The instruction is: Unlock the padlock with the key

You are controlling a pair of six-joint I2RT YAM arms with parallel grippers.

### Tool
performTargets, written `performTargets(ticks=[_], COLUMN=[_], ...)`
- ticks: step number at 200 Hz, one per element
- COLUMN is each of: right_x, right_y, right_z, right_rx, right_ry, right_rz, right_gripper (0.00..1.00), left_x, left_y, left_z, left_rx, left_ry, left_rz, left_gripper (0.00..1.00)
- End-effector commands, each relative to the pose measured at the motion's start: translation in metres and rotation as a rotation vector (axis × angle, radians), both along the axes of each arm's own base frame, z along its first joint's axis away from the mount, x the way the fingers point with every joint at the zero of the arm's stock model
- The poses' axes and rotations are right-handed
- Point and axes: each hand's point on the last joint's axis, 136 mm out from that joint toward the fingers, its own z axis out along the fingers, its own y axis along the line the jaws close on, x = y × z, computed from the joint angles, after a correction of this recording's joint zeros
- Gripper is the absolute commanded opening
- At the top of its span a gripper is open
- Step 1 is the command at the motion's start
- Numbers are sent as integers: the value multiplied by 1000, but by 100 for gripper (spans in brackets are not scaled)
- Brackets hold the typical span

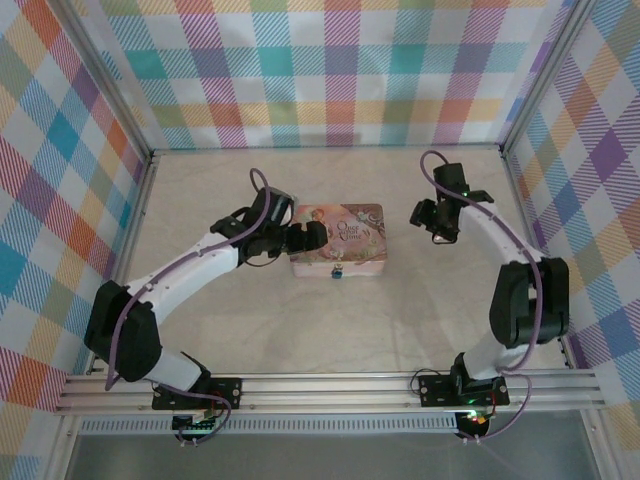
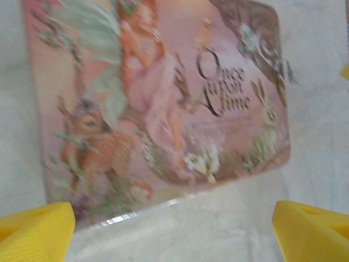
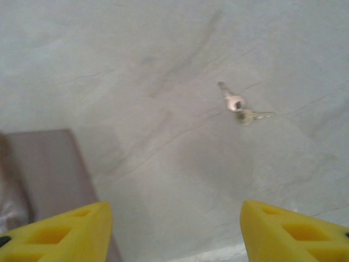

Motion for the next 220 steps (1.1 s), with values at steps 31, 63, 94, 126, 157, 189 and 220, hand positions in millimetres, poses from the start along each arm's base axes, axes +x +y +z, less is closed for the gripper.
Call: performTargets(ticks=[31,63,94,126,157,189,220], right_x=[16,26,31,31,33,35,34], right_y=[-26,-33,-40,-47,-48,-47,-44], right_z=[-31,-47,-61,-69,-77,-82,-86], right_rx=[-73,-84,-102,-96,-85,-77,-64], right_ry=[129,178,212,227,241,247,255], right_rz=[-66,-73,-81,-93,-82,-72,-66], right_gripper=[54,49,46,41,36,33,33], left_x=[-37,-43,-47,-48,-48,-48,-47], left_y=[-27,-32,-36,-37,-38,-39,-40], left_z=[11,10,12,7,2,0,-3], left_rx=[-18,-27,-30,-27,-29,-30,-31], left_ry=[-14,-6,-9,3,17,22,29], left_rz=[-133,-153,-169,-170,-168,-165,-161], left_gripper=[93,93,93,93,93,93,93])
